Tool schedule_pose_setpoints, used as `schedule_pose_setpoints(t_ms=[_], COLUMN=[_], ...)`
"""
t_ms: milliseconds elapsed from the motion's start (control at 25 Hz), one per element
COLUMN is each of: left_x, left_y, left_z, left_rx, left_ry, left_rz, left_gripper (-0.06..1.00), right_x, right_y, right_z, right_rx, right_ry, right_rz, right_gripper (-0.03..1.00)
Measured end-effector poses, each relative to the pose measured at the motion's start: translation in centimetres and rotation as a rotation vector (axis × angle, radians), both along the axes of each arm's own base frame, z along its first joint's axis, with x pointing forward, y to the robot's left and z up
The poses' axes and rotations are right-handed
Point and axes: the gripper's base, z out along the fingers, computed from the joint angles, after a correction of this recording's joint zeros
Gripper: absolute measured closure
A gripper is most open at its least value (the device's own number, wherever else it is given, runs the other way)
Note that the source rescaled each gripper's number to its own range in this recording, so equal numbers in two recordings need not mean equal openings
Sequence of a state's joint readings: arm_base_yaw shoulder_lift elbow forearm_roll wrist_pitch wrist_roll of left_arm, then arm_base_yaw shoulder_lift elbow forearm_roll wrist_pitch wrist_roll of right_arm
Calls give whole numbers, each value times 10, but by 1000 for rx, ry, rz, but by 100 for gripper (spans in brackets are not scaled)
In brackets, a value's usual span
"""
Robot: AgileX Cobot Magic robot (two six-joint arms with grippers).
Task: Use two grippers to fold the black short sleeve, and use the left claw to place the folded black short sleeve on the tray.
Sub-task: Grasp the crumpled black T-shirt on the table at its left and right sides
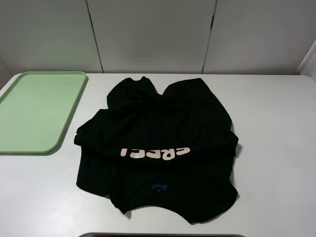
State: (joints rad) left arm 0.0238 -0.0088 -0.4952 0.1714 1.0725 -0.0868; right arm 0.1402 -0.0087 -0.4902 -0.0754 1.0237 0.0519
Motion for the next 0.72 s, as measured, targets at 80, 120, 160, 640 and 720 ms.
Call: schedule_pose_setpoints(t_ms=[80,120,160,640,720], left_x=[0,0,0,0,0], left_y=[0,0,0,0,0], left_z=[0,0,0,0,0], left_rx=[0,0,0,0,0], left_ry=[0,0,0,0,0], left_rz=[0,0,0,0,0], left_gripper=[-4,-4,-4,-4,-4], right_x=[0,0,0,0,0], right_y=[0,0,0,0,0], right_z=[0,0,0,0,0], right_rx=[0,0,0,0,0], right_ry=[0,0,0,0,0], right_rz=[0,0,0,0,0], right_gripper=[-3,-3,-3,-3,-3])
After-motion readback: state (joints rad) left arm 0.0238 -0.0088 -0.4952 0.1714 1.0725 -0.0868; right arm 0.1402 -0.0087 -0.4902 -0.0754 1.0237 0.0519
